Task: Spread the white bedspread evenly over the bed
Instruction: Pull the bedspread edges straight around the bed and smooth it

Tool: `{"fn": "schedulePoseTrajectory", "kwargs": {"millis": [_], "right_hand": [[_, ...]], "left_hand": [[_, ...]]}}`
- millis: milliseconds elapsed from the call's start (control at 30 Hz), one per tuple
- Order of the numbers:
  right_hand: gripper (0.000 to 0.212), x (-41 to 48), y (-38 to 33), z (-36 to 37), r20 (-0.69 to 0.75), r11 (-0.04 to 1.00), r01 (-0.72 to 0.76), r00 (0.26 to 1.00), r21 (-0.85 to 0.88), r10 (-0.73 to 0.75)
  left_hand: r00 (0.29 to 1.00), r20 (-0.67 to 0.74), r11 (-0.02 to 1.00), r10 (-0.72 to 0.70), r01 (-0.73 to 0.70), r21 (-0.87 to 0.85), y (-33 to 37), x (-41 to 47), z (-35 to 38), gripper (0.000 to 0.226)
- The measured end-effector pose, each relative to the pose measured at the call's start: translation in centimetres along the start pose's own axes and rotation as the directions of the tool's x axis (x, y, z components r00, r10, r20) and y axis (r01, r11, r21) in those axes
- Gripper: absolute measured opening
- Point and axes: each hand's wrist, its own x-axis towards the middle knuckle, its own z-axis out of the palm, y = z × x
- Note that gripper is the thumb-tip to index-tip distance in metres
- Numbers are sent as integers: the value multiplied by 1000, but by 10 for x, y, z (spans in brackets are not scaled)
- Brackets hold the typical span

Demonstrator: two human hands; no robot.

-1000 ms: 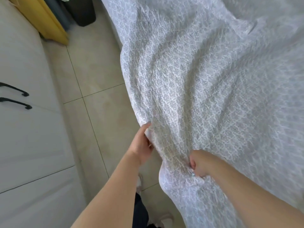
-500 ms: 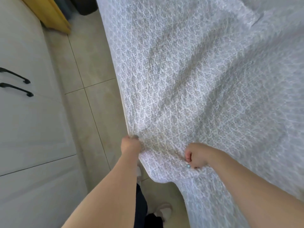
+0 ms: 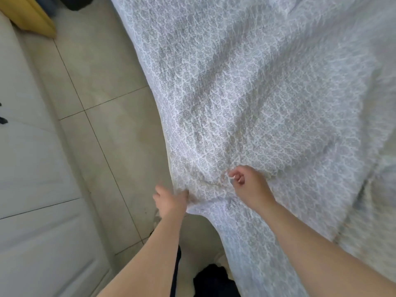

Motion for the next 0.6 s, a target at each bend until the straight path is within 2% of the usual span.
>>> {"fn": "schedulePoseTrajectory", "kwargs": {"millis": [67,100,167,233,300,367,467,600], "right_hand": [[6,-17,16,-1,-137,999,16,991,52,-9],[9,-26,26,-1,-146,996,9,989,89,4],[10,-44,55,-1,-72,997,-21,997,79,27],[11,-64,87,-1,65,999,-44,997,-16,45],[12,-86,119,-4,196,993,-14,980,-115,36],[11,-100,136,-11,231,990,24,973,-135,8],[12,-114,132,-31,172,984,101,982,-147,-75],[15,-141,100,-57,129,966,221,970,-131,-205]], "left_hand": [[992,-84,994,94,-98,-53,-12,-17,14,66],[989,-96,988,116,-124,-86,-19,-25,22,61],[989,-97,983,114,-126,-132,-35,-43,39,54],[989,-89,984,114,-125,-126,-54,-60,54,48],[988,-44,985,145,-149,-83,-73,-84,68,36],[965,39,966,259,-259,-13,-86,-107,79,22],[887,129,882,443,-457,112,-87,-145,82,13],[819,148,773,555,-573,272,-79,-197,66,15]]}}
